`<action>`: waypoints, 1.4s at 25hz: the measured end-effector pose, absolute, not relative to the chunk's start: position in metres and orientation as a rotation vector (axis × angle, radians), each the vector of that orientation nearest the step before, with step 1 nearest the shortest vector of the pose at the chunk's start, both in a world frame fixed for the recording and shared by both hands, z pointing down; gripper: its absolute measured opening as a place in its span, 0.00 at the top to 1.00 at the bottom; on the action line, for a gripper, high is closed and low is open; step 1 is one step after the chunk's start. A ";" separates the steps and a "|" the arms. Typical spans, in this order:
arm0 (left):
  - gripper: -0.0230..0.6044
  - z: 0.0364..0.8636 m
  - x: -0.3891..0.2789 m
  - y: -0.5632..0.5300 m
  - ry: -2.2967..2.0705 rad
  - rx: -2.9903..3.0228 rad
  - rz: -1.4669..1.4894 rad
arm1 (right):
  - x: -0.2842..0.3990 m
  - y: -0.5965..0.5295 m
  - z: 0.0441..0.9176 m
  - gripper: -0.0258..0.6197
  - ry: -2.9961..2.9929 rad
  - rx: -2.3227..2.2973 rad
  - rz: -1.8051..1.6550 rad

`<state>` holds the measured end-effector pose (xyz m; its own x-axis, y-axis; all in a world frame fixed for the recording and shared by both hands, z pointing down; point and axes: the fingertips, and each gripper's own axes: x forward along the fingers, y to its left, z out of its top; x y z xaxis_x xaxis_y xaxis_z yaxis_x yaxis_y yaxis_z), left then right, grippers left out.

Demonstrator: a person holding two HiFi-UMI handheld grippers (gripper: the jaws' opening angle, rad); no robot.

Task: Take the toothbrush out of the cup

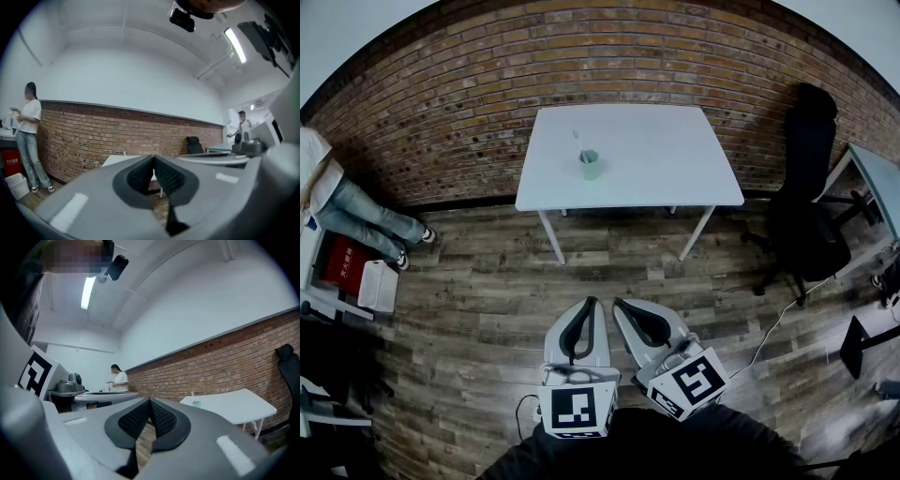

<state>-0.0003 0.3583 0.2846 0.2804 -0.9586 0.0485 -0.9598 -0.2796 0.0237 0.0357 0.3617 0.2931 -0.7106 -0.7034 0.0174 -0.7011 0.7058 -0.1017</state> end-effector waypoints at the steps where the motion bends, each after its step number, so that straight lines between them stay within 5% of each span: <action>1: 0.95 0.284 -0.007 0.353 -1.856 2.476 0.033 | 0.029 0.356 0.292 0.96 2.880 -1.189 -0.156; 35: 0.95 0.314 -0.045 0.197 -1.847 2.403 0.181 | -0.003 0.196 0.303 0.96 2.885 -1.166 -0.227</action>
<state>-0.0454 0.1972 0.3144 0.2551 -0.9540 0.1577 -0.9664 -0.2566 0.0110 -0.0031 0.1955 0.3026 -0.7205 -0.6926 0.0343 -0.6895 0.7102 -0.1423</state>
